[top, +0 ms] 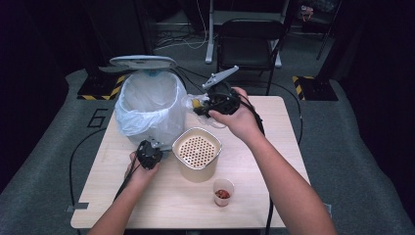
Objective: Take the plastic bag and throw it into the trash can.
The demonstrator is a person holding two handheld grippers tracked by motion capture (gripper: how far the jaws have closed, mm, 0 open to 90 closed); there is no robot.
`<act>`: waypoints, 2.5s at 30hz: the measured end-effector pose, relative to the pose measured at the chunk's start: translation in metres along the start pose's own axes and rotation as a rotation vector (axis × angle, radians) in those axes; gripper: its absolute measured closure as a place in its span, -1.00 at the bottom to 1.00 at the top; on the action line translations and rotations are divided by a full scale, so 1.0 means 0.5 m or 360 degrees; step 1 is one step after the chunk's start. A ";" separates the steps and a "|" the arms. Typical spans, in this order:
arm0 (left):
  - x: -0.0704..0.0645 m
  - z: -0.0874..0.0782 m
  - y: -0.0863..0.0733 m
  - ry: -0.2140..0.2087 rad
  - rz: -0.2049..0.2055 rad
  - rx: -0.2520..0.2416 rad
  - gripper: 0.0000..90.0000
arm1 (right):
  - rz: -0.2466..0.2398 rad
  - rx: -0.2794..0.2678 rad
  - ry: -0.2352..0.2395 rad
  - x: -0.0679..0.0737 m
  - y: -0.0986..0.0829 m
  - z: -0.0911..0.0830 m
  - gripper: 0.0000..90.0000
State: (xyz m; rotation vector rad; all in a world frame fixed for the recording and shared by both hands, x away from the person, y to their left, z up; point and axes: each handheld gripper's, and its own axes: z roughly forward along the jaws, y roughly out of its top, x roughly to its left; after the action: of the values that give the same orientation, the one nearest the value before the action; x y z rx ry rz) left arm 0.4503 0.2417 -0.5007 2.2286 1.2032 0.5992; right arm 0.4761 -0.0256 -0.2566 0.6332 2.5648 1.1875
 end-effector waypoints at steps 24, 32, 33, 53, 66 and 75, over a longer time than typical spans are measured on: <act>-0.002 0.003 -0.001 -0.0029 -0.0047 -0.0032 1.00 | -0.0057 -0.0065 0.0084 0.039 0.089 0.065 0.59; -0.003 -0.001 -0.004 -0.0020 -0.0074 0.0002 1.00 | -0.0049 -0.0055 0.0079 0.044 0.113 0.086 0.59; -0.002 -0.001 -0.004 -0.0018 -0.0072 0.0004 1.00 | -0.0052 -0.0050 0.0074 0.044 0.117 0.088 0.59; -0.003 0.001 -0.004 -0.0006 -0.0077 -0.0011 1.00 | -0.0087 -0.0034 0.0049 0.051 0.170 0.140 0.59; 0.000 0.000 -0.003 -0.0018 -0.0059 -0.0010 1.00 | -0.0102 -0.0039 0.0003 0.044 0.188 0.179 0.59; 0.000 0.000 -0.003 -0.0027 -0.0071 -0.0011 1.00 | -0.0130 -0.0076 -0.0028 0.048 0.209 0.200 0.59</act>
State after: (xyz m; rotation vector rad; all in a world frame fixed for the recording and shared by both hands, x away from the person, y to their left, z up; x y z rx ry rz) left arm 0.4493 0.2424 -0.5015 2.1912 1.2369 0.5646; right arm 0.5237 0.1123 -0.2413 0.5213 2.5140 1.2071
